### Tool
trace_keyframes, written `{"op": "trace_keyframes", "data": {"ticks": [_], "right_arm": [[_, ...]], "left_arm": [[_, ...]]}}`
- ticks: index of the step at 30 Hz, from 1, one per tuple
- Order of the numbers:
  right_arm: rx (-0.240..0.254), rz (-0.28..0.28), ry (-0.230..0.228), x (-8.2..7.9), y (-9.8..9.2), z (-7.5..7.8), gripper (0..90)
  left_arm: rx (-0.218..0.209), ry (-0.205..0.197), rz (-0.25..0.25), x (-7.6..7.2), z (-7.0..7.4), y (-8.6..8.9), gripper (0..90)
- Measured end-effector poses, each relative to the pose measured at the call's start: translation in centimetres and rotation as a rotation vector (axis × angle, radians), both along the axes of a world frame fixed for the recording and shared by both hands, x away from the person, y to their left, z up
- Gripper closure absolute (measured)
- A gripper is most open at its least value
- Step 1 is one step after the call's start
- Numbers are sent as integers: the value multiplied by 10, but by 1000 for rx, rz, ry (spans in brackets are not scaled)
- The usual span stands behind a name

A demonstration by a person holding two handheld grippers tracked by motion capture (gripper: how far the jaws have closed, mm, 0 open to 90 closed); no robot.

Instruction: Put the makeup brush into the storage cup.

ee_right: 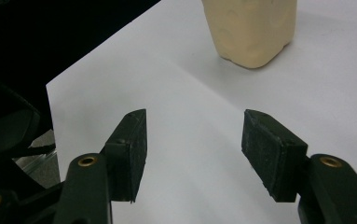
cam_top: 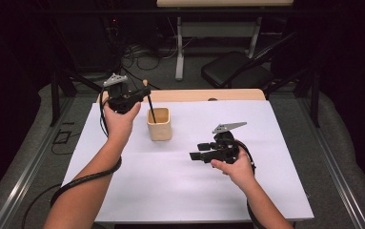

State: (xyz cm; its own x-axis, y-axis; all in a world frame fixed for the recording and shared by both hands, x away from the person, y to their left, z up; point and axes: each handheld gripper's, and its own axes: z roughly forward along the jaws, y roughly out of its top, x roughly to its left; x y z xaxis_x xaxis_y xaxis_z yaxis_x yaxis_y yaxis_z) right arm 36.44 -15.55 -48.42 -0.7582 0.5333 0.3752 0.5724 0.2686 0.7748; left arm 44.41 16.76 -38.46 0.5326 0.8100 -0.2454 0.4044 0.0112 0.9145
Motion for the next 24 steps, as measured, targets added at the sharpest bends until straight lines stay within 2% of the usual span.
{"op": "trace_keyframes", "data": {"ticks": [9, 17, 24], "right_arm": [[-25, 1, -9, 1, 5, 0, 404], [-20, 3, -11, 1, 7, 0, 404], [-21, 3, -13, 1, 7, -1, 404]], "left_arm": [[-4, -22, 2, 3, -2, -5, 836], [6, -49, 22, 5, -4, -8, 836], [20, -67, 21, 4, -8, -11, 837]]}}
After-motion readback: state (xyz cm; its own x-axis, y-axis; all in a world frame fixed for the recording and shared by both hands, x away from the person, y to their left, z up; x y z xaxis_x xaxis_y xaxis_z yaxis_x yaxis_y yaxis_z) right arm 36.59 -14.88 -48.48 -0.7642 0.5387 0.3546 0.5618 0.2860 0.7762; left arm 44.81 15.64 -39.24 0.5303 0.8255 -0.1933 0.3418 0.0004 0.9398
